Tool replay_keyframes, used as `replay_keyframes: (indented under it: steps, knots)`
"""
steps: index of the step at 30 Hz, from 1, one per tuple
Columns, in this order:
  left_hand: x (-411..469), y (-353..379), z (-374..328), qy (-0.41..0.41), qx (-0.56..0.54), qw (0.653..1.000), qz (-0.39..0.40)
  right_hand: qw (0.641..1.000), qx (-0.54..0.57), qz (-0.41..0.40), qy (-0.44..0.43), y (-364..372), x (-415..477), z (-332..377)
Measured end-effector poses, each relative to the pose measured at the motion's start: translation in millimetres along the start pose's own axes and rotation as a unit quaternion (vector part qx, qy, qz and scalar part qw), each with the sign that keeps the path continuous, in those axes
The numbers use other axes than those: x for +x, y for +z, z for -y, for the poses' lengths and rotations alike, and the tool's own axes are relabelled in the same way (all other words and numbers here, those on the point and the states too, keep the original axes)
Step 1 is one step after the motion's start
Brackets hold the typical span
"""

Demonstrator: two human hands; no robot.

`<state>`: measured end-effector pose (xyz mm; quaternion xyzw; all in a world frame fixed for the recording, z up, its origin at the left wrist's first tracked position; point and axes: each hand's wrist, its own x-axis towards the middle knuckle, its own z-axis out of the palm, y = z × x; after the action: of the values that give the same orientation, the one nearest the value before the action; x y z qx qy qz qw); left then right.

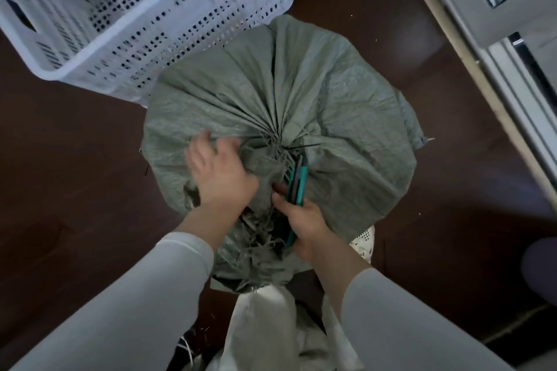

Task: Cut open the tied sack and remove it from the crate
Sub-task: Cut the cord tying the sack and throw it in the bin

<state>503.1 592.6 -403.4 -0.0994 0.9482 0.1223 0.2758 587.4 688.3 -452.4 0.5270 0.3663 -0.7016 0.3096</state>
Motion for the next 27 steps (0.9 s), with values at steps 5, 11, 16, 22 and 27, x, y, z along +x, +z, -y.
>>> replay_keyframes:
  steps: [5,11,16,22,27]
  knots:
    - [8.0,19.6,-36.8,0.083,-0.200,0.967,0.136,0.990,0.130,-0.038,0.033,0.0,6.3,-12.3]
    - [21.1,53.1,-9.4,0.008,0.099,0.982,0.160,0.989,0.083,-0.121,-0.009,-17.3,9.8,-6.4]
    - [21.1,61.5,8.7,0.024,0.093,0.995,0.037,0.967,-0.014,-0.219,-0.130,-37.7,12.3,26.0]
    - [28.6,56.0,-3.4,0.131,0.123,0.976,0.126,0.972,0.049,-0.140,-0.184,-37.8,16.1,48.1]
    - [37.7,56.9,-9.1,0.185,0.171,0.952,0.173,0.974,0.050,-0.103,-0.198,-35.0,21.3,66.0]
